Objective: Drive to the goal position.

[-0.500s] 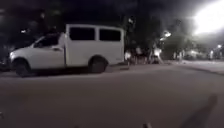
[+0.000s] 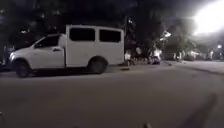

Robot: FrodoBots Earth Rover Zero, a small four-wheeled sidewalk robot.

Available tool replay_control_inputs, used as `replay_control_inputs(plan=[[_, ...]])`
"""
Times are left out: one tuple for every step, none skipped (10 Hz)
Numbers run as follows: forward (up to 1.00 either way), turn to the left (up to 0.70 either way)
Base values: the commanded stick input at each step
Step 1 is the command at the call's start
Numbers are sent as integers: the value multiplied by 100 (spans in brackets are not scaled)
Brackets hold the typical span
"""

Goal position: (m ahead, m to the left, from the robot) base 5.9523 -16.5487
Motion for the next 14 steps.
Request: replay_control_inputs(plan=[[0,0],[0,0],[0,0],[0,0],[0,0],[0,0],[0,0],[39,-39],[50,-50],[50,-50],[50,-50],[50,-50],[50,-50],[50,-50]])
